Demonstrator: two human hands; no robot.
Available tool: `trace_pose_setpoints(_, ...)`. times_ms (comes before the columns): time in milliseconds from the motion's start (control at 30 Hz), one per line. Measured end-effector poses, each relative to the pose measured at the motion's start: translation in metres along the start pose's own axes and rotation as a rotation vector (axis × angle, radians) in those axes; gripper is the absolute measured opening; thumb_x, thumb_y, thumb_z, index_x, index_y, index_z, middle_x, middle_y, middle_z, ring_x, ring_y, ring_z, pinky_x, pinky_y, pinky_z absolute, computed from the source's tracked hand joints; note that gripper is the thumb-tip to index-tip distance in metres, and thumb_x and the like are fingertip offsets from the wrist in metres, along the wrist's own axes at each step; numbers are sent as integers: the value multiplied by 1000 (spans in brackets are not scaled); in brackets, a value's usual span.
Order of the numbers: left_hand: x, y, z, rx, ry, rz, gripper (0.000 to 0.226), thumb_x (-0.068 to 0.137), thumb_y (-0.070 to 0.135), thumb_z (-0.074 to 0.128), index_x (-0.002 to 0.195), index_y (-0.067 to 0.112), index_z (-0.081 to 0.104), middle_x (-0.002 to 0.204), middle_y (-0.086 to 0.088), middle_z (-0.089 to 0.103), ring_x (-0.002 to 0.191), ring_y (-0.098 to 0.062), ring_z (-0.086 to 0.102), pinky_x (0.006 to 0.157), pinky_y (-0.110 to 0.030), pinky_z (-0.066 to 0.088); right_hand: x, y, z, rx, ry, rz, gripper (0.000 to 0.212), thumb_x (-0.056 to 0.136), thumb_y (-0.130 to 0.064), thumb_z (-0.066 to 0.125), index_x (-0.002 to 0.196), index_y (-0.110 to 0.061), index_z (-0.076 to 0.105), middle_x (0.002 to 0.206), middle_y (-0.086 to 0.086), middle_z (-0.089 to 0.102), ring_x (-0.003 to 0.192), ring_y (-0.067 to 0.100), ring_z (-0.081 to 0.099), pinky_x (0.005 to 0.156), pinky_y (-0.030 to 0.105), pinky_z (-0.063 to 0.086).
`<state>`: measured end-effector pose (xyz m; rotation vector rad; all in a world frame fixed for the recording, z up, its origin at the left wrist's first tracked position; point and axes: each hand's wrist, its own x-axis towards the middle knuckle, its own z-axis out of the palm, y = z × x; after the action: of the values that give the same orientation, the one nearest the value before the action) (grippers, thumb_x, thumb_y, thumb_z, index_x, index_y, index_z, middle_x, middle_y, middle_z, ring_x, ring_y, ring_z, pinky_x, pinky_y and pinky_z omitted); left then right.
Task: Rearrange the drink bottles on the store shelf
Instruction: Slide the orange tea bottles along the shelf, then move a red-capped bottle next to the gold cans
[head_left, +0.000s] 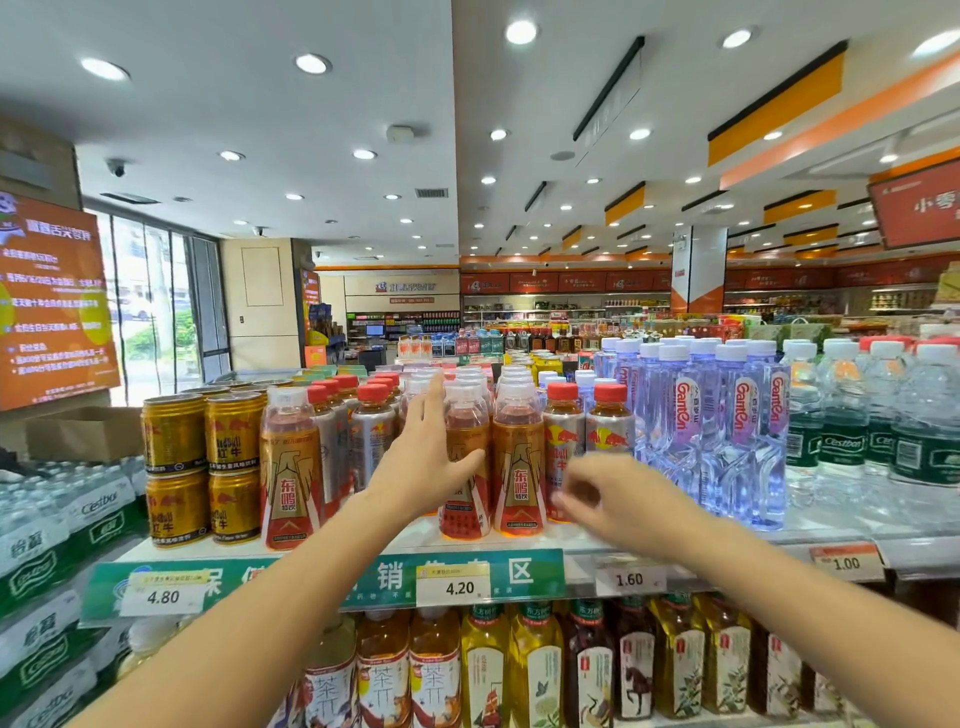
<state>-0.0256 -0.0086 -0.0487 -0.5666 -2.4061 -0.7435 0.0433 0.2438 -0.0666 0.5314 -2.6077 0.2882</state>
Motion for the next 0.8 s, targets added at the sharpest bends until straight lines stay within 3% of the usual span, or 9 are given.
trace_pose_setpoints(100, -8, -9, -5, -16, -14, -4, 104, 94, 48, 67, 163, 24, -7, 171, -6, 13, 149, -25, 35, 113, -41, 41, 36, 2, -44, 31, 202, 6, 15, 100, -33, 63, 90, -21, 63, 86, -7, 63, 79, 11, 64, 72, 33, 59)
trace_pose_setpoints(167, -15, -18, -7, 26, -40, -16, 101, 94, 52, 65, 164, 25, -3, 170, -6, 18, 146, -25, 41, 110, -42, 45, 62, 6, -66, 27, 277, 50, 12, 99, -30, 64, 100, -18, 64, 97, -1, 63, 88, 18, 63, 78, 35, 57)
trace_pose_setpoints(267, -31, -34, -10, 141, -89, -32, 94, 93, 61, 59, 163, 27, 6, 166, -4, 26, 131, -23, 57, 101, -43, 55, 94, 13, -80, -110, 167, 146, 31, 99, -32, 61, 126, -15, 60, 122, 7, 60, 108, 25, 59, 94, 44, 52)
trace_pose_setpoints(367, -48, -46, -15, 224, -119, -34, 83, 92, 66, 56, 159, 30, 22, 155, 3, 41, 120, -16, 63, 94, -39, 58, 108, 13, -76, -252, -21, 227, 45, 102, -38, 56, 141, -15, 53, 134, 9, 59, 101, 25, 59, 90, 43, 53)
trace_pose_setpoints(533, -67, -59, -23, 322, -188, -41, 53, 92, 70, 52, 130, 34, 57, 118, 15, 65, 101, -7, 62, 87, -32, 59, 113, 17, -57, -299, -118, 266, 43, 103, -50, 50, 134, -19, 56, 129, 3, 66, 102, 26, 61, 97, 45, 46)
trace_pose_setpoints(667, -72, -66, -25, 352, -262, -64, 47, 90, 73, 51, 119, 37, 62, 107, 17, 66, 93, -6, 61, 78, -28, 59, 112, 18, -47, -254, -88, 312, 46, 102, -57, 49, 133, -22, 50, 123, 4, 68, 114, 31, 61, 109, 52, 31)
trace_pose_setpoints(800, -75, -68, -24, 376, -268, -56, 46, 91, 74, 50, 110, 36, 66, 98, 20, 64, 87, -4, 62, 68, -22, 54, 113, 18, -40, -194, -14, 352, 38, 101, -53, 53, 124, -22, 51, 109, 3, 71, 108, 30, 62, 111, 51, 27)
